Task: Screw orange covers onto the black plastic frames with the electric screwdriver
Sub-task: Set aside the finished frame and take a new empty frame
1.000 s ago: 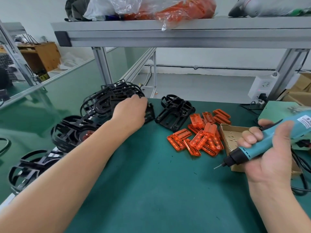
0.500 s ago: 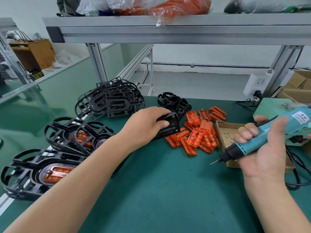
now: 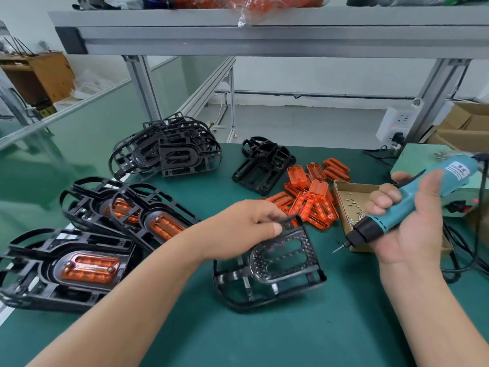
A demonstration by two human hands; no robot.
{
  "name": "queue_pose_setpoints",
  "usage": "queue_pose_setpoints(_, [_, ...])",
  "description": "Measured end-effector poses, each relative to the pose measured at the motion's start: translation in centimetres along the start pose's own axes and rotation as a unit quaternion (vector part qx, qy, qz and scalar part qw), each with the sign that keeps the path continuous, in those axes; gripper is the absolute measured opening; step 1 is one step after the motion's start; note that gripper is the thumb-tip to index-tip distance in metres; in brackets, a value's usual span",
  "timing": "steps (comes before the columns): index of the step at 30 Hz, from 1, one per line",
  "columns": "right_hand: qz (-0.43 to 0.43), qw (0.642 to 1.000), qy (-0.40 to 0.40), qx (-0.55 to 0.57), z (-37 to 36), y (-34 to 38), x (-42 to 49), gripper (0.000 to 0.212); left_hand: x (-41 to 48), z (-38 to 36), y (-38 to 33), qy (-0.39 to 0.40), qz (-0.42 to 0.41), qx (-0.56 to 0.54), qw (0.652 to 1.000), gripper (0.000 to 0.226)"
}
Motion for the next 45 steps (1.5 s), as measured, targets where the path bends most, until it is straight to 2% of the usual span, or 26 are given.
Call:
queue_pose_setpoints(3, [-0.010,1.000,-0.001,-0.003,0.0,-0.3,0.0,0.046,0.5,-2.3,1.0,0.038,0.031,-0.027,0.998,0.015])
queue_pose_setpoints(7, [-0.015,1.000,0.003,-0.006,-0.1,-0.4,-0.1,0.046,0.9,-3.7,1.1,0.036,0.044,-0.027,0.998,0.018])
queue_pose_setpoints(14, [-0.012,1.000,-0.001,0.004,0.1,-0.3,0.0,0.047,0.4,-4.5,0.4,0.043,0.050,0.034,0.997,0.020])
queue_pose_setpoints(17, [-0.006,1.000,-0.002,0.012,0.2,-0.1,0.1,0.047,-0.4,-2.7,-1.0,0.023,0.039,0.003,0.999,0.018])
queue_pose_setpoints(19, [-0.003,1.000,-0.001,0.016,0.3,0.0,0.2,0.047,-1.1,-1.3,-2.5,-0.020,0.014,0.007,1.000,0.016])
queue_pose_setpoints(23, [-0.005,1.000,-0.010,0.005,0.7,0.4,0.4,0.047,-3.3,-0.5,-7.0,-0.132,-0.088,0.156,0.975,0.017])
queue_pose_setpoints(26, [-0.013,1.000,-0.018,-0.013,0.9,0.5,0.4,0.045,-4.4,-3.2,-8.5,-0.153,-0.154,0.244,0.945,0.021])
queue_pose_setpoints(29, [-0.023,1.000,-0.007,-0.016,0.8,0.5,0.5,0.044,-4.7,-7.3,-7.4,-0.116,-0.178,0.325,0.922,0.023])
queue_pose_setpoints(33, [-0.034,0.998,0.016,-0.043,0.5,0.6,0.6,0.042,-4.7,-11.0,-5.2,-0.039,-0.154,0.411,0.898,0.029])
queue_pose_setpoints(40, [-0.037,0.998,0.027,-0.049,0.2,0.4,0.5,0.041,-5.7,-10.4,-5.5,-0.061,-0.171,0.431,0.884,0.033])
queue_pose_setpoints(43, [-0.031,0.998,0.008,-0.045,0.6,0.5,0.6,0.040,-6.7,-7.9,-6.0,-0.079,-0.187,0.367,0.908,0.027])
queue_pose_setpoints(45, [-0.029,0.999,0.001,-0.034,0.7,0.5,0.7,0.039,-7.2,-5.6,-5.1,-0.074,-0.176,0.349,0.917,0.041])
Point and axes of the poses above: each hand's wrist, its own x-axis towards the middle knuckle, its own z-axis out of the back of the hand, y = z × x, the point moved 9 cm from there along x, towards the middle knuckle, and after that the axes turned 4 degrees about y, right-handed, at the moved point
